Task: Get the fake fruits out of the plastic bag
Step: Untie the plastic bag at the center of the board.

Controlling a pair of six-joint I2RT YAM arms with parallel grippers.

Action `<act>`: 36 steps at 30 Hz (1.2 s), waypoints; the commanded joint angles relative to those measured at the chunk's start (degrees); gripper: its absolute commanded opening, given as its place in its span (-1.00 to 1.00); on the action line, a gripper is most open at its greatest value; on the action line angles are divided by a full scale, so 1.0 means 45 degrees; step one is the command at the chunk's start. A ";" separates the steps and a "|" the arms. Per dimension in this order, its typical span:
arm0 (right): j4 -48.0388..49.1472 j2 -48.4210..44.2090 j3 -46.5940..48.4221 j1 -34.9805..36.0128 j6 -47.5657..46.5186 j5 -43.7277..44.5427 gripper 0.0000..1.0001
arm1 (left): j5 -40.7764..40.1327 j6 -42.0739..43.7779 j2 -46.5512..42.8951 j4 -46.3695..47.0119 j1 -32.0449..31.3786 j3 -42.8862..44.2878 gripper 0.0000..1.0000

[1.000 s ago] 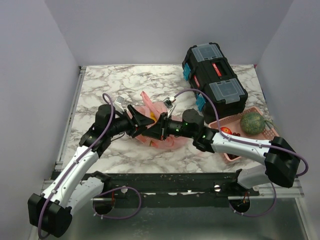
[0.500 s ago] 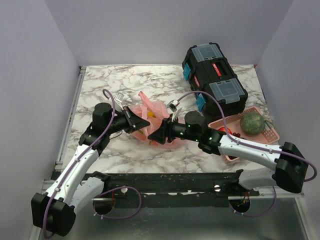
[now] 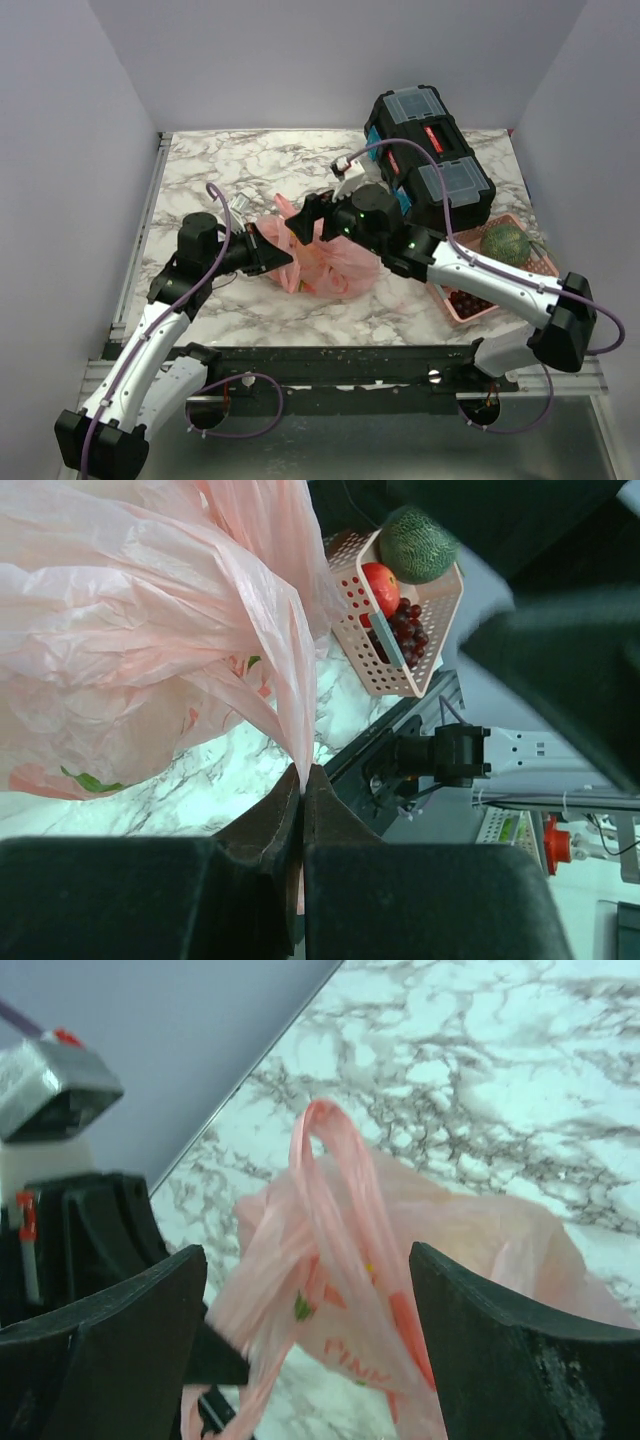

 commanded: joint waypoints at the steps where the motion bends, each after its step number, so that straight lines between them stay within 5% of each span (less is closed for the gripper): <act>1: -0.1464 0.1583 0.2034 -0.0032 -0.1121 0.1733 0.75 | 0.0242 0.0745 -0.0246 -0.0557 0.0040 -0.0069 -1.00; 7: -0.1523 0.3676 0.3881 -0.0017 -0.1064 0.1056 0.88 | 0.0345 0.0856 -0.0225 -0.0601 0.0040 -0.0110 -1.00; 12: -0.2030 0.5021 0.4971 -0.0015 -0.1182 0.2359 0.80 | 0.0459 0.0854 -0.0271 -0.0562 0.0040 -0.0155 -1.00; 17: -0.2218 0.5140 0.5194 -0.0015 -0.1403 0.2528 0.03 | 0.0252 0.1062 -0.0441 -0.0831 0.0040 -0.0043 -1.00; 24: -0.1257 0.3534 0.3809 -0.0157 -0.1981 0.3603 -0.54 | -0.1283 0.1912 -0.0477 -0.2001 0.0040 0.1081 -1.00; 30: -0.0904 0.3079 0.4086 -0.1575 -0.2262 0.2068 -0.87 | -0.4577 0.2443 -0.0245 -0.3366 0.0040 0.3360 -1.00; 36: -0.0144 0.5000 0.7182 -0.4727 -0.1220 -0.3157 -0.99 | -0.6484 0.1823 0.1083 -0.3000 0.0074 0.5149 -1.00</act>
